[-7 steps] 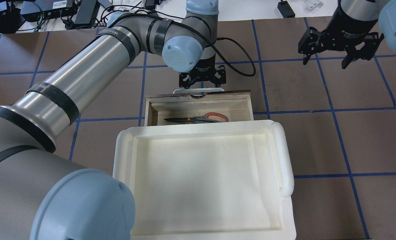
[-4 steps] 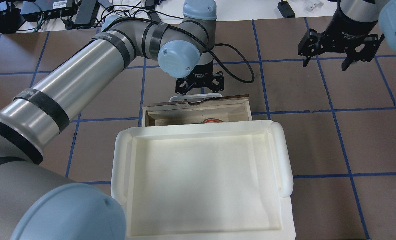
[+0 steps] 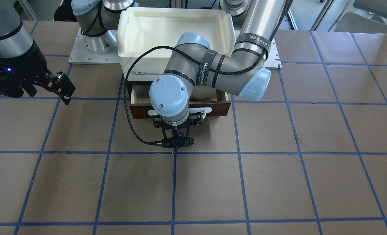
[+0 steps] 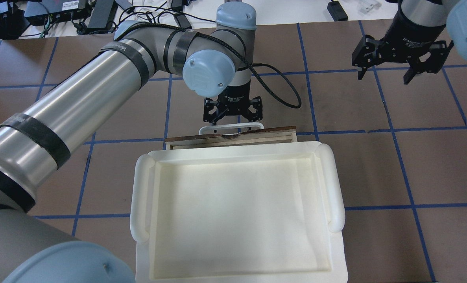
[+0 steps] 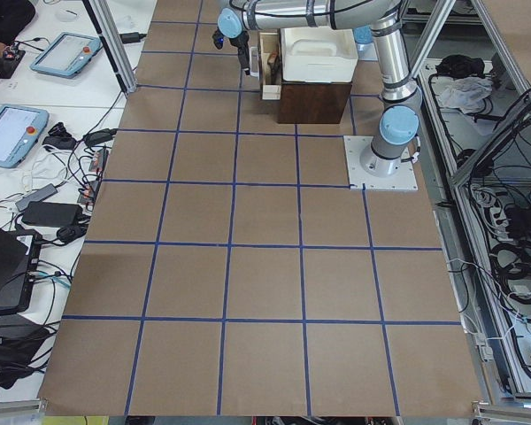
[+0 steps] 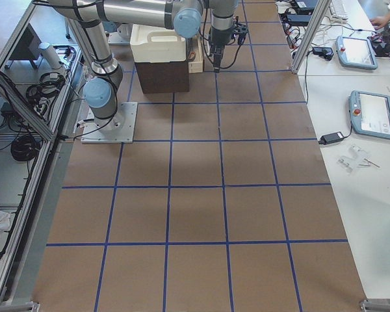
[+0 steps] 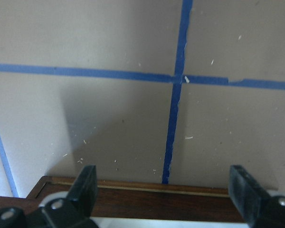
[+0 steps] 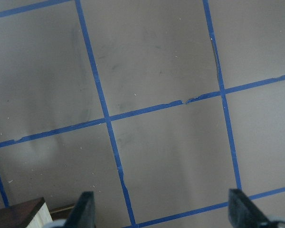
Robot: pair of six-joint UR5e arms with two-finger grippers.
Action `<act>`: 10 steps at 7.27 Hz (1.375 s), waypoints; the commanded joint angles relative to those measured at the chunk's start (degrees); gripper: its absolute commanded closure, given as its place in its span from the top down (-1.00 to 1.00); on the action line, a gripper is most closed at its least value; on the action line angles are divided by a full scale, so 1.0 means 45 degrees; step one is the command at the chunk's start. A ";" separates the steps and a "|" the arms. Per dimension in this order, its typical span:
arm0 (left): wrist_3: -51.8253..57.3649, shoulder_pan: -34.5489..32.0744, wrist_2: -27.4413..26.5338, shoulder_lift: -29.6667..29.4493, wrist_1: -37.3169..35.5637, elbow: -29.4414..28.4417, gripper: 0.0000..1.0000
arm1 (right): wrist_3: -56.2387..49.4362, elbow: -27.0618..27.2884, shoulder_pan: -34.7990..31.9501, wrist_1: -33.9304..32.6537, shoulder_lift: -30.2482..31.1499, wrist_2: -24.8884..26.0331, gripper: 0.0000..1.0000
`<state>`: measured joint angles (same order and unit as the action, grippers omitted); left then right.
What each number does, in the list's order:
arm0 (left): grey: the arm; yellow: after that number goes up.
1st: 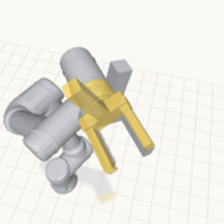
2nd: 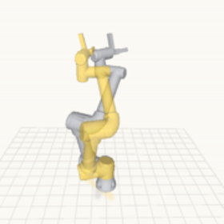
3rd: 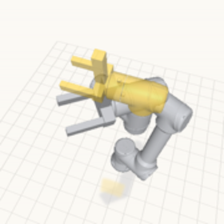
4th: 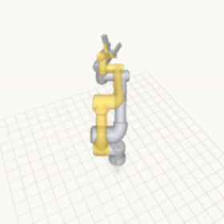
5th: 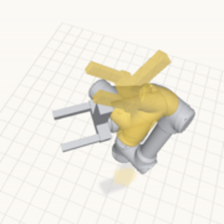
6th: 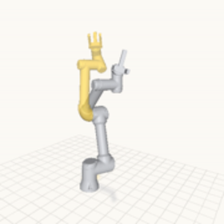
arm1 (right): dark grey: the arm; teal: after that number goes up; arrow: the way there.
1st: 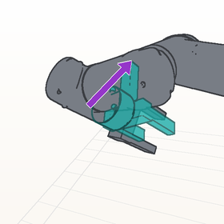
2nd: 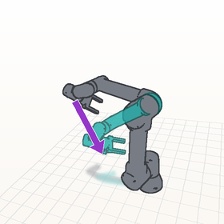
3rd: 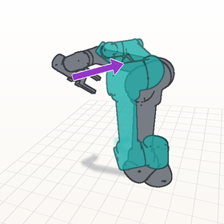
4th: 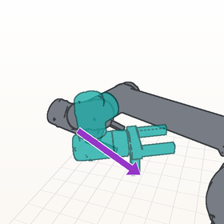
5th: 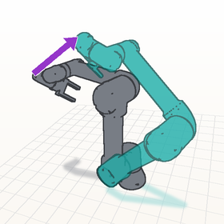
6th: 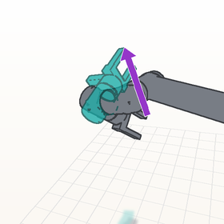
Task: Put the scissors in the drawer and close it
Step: 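Push the drawer shut with the left gripper, moving away from the robot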
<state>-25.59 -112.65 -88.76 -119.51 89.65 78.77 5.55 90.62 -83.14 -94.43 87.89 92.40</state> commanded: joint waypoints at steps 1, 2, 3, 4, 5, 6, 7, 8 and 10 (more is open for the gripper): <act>0.0120 -0.0103 0.0037 0.0443 0.0449 0.0696 1.00 | -0.0003 0.0000 0.0000 -0.0011 0.0000 0.0012 1.00; 0.0179 -0.0200 -0.0001 0.0658 0.0585 0.1028 1.00 | -0.0080 0.0000 0.0000 -0.0030 0.0000 0.0051 1.00; 0.0180 -0.0317 -0.0021 0.0795 0.0586 0.1186 1.00 | -0.0081 0.0000 0.0000 -0.0030 0.0000 0.0071 1.00; 0.0161 -0.0337 -0.0040 0.0855 0.0702 0.1207 1.00 | -0.0081 0.0000 0.0000 -0.0050 0.0000 0.0052 1.00; 0.0102 -0.0396 -0.0021 0.0855 0.0936 0.1207 1.00 | -0.0081 0.0000 0.0000 -0.0050 0.0000 0.0052 1.00; 0.0082 -0.0415 -0.0079 0.0894 0.1131 0.1207 1.00 | -0.0081 0.0000 0.0000 -0.0050 0.0000 0.0052 1.00; 0.0082 -0.0377 -0.0099 0.0972 0.1037 0.1168 1.00 | -0.0101 0.0000 0.0000 -0.0050 0.0000 0.0052 1.00; -0.0034 -0.0357 -0.0041 0.1127 0.0862 0.0897 1.00 | -0.0081 0.0000 0.0000 -0.0050 0.0000 0.0071 1.00; 0.0081 -0.0222 -0.0177 0.1886 -0.0617 0.0330 1.00 | -0.0081 0.0000 0.0000 -0.0011 0.0000 0.0071 1.00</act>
<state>-25.52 -114.11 -89.27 -113.01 90.54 81.67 5.18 90.61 -83.14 -94.58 87.89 92.71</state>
